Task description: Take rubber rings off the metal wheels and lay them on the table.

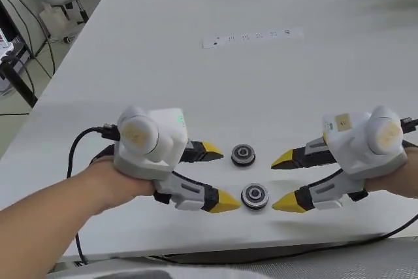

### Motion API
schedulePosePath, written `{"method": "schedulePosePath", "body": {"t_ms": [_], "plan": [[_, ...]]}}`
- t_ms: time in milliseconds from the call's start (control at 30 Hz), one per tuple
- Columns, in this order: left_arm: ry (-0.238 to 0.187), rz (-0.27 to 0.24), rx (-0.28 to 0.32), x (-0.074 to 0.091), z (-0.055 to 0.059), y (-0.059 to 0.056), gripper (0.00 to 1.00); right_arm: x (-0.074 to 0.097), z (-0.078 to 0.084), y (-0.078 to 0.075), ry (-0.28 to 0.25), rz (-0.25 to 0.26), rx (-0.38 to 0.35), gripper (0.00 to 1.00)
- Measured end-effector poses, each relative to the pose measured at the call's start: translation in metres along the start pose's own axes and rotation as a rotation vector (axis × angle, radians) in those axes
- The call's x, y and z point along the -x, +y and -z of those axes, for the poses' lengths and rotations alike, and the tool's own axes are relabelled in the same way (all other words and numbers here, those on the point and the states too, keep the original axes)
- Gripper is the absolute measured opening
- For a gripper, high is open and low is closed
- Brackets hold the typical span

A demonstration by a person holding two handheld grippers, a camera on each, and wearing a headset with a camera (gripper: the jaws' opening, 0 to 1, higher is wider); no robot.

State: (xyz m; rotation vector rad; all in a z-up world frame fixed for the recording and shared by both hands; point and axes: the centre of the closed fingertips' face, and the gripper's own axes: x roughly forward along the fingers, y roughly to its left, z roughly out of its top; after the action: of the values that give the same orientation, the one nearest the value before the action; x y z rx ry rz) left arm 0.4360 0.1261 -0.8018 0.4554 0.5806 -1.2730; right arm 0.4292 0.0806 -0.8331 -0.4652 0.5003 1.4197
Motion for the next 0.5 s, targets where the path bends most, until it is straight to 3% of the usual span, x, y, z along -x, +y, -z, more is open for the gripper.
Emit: {"method": "schedulePosePath", "body": {"t_ms": [500], "plan": [[0.027,0.070,0.004,-0.023,0.003,-0.013,0.38,-0.007,0.003,0.004,0.008,-0.025,0.001,0.40]]}}
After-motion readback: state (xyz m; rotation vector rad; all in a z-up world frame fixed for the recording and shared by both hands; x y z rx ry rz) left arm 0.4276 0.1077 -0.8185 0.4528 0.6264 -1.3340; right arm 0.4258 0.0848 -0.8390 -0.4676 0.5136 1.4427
